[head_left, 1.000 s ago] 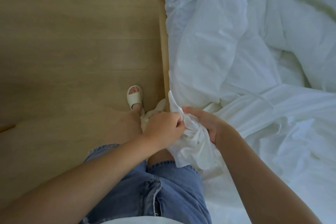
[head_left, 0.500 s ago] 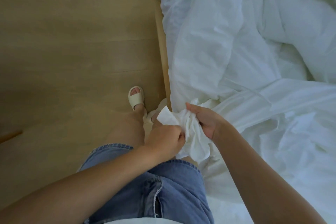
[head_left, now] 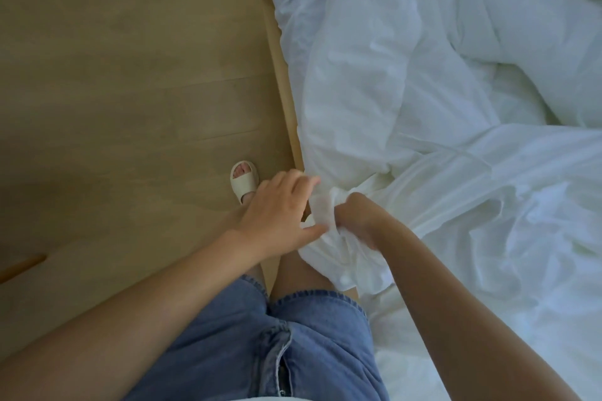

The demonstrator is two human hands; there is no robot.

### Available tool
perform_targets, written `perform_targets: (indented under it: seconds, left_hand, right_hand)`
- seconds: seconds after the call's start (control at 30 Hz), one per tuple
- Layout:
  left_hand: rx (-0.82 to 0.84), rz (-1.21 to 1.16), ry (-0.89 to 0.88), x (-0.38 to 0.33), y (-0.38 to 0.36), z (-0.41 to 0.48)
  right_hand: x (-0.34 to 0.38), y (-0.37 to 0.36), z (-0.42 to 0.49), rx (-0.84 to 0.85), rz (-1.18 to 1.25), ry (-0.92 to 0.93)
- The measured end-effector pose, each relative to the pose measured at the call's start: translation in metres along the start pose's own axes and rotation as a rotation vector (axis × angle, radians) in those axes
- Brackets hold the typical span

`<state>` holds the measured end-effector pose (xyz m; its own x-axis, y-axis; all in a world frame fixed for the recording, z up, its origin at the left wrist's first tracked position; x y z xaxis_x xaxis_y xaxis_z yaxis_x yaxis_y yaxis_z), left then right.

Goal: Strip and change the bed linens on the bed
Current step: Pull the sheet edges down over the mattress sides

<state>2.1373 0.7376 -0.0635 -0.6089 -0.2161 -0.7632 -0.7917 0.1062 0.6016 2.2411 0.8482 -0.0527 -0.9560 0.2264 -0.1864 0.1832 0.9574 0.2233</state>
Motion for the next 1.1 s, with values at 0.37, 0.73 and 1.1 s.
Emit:
perform_targets:
  seconds: [0.37, 0.73, 1.1]
  left_hand:
    - [0.36, 0.017, -0.583, -0.022, 0.006, 0.096]
    - [0.741, -0.019, -0.607, -0.099, -0.009, 0.167]
    - [1.061, -0.189, -0.273, -0.109, 0.022, 0.213]
  right_hand:
    - [-0.01, 0.036, -0.043, -0.029, 0.188, 0.36]
    - [-0.069, 0.074, -0.056, -0.33, -0.029, 0.364]
    - [-0.061, 0.121, -0.057, -1.002, 0.14, 0.638]
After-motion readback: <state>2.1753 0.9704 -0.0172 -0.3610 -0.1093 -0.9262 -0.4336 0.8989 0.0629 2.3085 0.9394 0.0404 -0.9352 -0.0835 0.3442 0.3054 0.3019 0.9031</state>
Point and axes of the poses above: each hand's wrist, its own z-axis towards the middle knuckle, its own y-axis out of the back of the hand, x = y × z, the point moved 2 cm from there along z, towards the middle knuckle, and after that the axes turned 11 degrees about -y, right-handed, at the moved point
